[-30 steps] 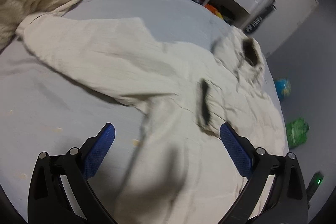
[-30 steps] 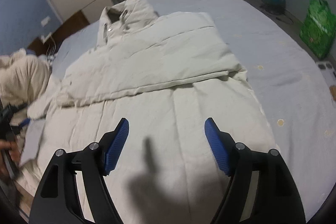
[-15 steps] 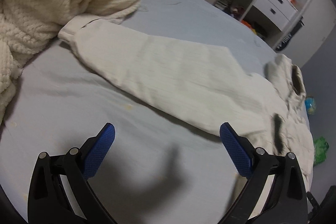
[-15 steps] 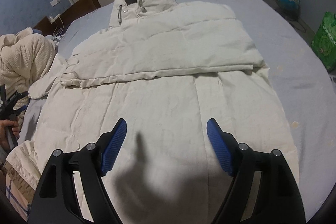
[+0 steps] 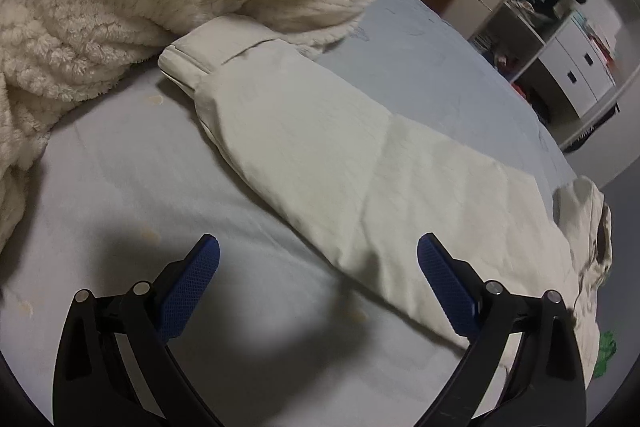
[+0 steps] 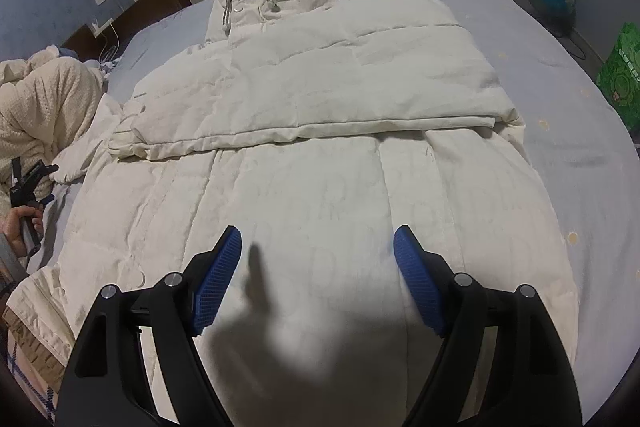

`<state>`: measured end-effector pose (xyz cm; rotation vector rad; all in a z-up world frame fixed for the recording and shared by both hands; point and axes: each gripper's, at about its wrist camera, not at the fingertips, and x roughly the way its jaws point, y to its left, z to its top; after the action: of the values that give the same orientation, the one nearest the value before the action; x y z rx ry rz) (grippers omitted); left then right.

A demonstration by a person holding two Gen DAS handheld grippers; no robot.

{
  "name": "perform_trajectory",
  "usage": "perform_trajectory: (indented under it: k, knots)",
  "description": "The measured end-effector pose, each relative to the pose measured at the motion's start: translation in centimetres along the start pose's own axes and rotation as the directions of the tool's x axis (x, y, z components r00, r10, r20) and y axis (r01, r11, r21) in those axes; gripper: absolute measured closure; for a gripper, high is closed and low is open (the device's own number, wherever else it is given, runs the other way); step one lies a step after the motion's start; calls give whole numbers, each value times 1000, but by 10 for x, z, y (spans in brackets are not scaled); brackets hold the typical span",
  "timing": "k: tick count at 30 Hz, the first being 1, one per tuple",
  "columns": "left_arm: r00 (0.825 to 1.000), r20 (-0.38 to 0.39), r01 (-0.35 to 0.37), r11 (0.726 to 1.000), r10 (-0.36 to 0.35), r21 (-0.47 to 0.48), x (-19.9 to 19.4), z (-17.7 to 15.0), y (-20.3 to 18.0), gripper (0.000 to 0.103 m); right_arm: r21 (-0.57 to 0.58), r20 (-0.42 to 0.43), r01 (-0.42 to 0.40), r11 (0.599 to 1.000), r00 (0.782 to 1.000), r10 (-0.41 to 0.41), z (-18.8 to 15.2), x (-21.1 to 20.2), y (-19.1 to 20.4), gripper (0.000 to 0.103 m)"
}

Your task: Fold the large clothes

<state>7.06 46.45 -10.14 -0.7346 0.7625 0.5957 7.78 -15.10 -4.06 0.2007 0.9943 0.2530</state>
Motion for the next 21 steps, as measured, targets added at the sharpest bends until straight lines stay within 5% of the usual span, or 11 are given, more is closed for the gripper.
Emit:
perform_trajectory:
  k: [9, 12, 14, 17, 21]
  knots:
    - [998, 24, 63, 992, -61, -109, 19, 9, 18, 17, 11, 1, -7, 1000, 1000, 7, 1, 3, 0, 28]
    - [999, 5, 36, 998, -36, -56, 25, 11, 11, 49, 21, 2, -15, 1000, 1000, 15, 2, 5, -2, 28]
    - [998, -18, 55, 997, -56, -51, 26, 10, 8, 82, 26, 2, -19, 999, 1000, 19, 2, 5, -3, 28]
    - [998, -17, 62, 998, -63, -22, 21, 7, 0, 96, 31, 4, -25, 999, 1000, 25, 3, 6, -4, 28]
    - [994, 34, 100, 995, -101, 30, 1, 4, -18, 98, 37, 16, -35, 999, 999, 35, 3, 3, -5, 28]
